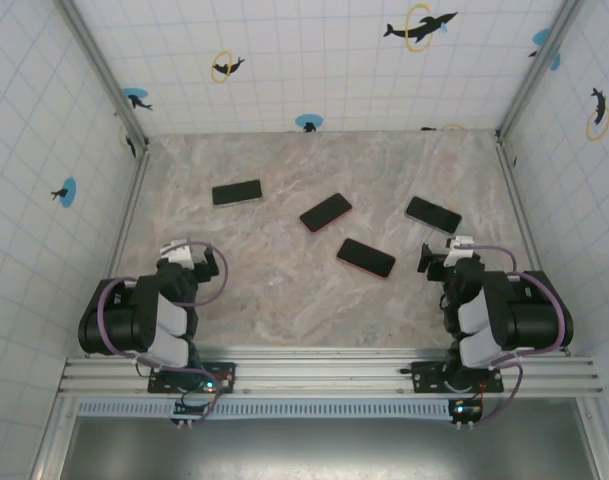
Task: Take the phone out of the phone case
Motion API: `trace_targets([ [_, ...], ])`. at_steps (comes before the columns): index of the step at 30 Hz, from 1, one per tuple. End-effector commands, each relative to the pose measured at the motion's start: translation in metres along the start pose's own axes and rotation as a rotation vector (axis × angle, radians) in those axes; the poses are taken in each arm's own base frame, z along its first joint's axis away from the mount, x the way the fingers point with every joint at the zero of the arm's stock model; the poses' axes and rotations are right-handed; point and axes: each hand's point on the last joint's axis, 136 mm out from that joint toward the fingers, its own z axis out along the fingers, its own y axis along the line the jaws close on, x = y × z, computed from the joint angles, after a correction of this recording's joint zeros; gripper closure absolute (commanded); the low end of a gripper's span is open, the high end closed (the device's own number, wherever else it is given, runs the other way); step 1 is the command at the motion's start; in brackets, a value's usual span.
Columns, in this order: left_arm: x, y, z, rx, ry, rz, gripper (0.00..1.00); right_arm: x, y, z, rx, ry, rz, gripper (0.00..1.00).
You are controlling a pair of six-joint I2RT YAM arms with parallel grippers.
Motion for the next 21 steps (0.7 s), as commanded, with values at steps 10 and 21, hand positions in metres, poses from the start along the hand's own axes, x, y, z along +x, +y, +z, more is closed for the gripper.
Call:
trace_targets([
  [10,0.001,0.003,0.001,-0.012,0.005,-0.015,0.02,0.003,-0.002,-0.001,0.009,0.003,0.002,0.01],
  [21,-0.011,-0.01,0.014,0.057,0.062,0.011,0.02,-0.005,0.0,-0.002,-0.017,-0.011,0.015,0.01],
])
